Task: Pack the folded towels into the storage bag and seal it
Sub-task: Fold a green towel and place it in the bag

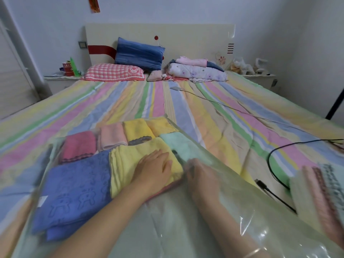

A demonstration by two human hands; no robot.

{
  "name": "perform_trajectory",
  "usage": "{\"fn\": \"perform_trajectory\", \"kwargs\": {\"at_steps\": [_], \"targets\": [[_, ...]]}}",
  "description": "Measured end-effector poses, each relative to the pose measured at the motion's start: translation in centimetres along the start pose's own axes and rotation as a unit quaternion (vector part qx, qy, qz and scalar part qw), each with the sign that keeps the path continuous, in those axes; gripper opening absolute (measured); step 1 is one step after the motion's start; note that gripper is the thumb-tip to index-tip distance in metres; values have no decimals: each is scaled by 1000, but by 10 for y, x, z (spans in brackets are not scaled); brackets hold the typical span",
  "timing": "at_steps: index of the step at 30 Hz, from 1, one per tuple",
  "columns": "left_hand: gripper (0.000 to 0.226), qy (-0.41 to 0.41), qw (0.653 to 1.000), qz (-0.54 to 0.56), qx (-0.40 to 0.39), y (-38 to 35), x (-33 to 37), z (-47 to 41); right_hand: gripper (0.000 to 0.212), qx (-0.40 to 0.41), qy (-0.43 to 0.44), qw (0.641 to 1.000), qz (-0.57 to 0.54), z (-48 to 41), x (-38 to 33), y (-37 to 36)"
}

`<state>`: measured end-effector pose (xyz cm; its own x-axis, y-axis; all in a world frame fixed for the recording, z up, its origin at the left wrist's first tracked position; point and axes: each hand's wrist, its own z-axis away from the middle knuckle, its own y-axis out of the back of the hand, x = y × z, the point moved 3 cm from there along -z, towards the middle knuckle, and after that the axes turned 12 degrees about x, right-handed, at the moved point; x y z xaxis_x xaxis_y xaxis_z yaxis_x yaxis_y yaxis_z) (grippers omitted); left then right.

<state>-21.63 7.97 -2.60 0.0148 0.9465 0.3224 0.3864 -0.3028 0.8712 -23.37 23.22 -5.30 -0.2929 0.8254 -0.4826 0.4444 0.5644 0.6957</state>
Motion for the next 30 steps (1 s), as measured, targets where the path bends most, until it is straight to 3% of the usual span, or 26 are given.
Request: {"fn": "perform_trajectory", "kwargs": {"at_steps": [3,8,15,18,21,23,25,27,30], "targets": [[50,-25,999,-26,-18,0,3,6,15,-28,101,994,17,11,-4,-16],[49,-46,999,12,-24,5,14,23,38,-106,158,977,96,28,8,-1],[59,-84,992,90,-16,23,77,59,63,-64,189,976,86,102,31,81],[51,-108,981,164,-15,29,127,79,68,-111,160,979,61,136,58,121],[42,-153,966,209,-24,35,177,106,53,-210,163,958,110,159,76,173],[38,-171,958,226,-45,34,202,123,58,-265,115,955,69,171,82,210],[35,-175,952,240,-76,29,219,138,61,-234,102,966,50,173,85,237],[33,-173,949,243,-104,25,233,150,47,-175,81,981,35,172,89,266],[33,-184,946,236,-123,21,249,161,26,-14,32,999,29,164,102,309]]}}
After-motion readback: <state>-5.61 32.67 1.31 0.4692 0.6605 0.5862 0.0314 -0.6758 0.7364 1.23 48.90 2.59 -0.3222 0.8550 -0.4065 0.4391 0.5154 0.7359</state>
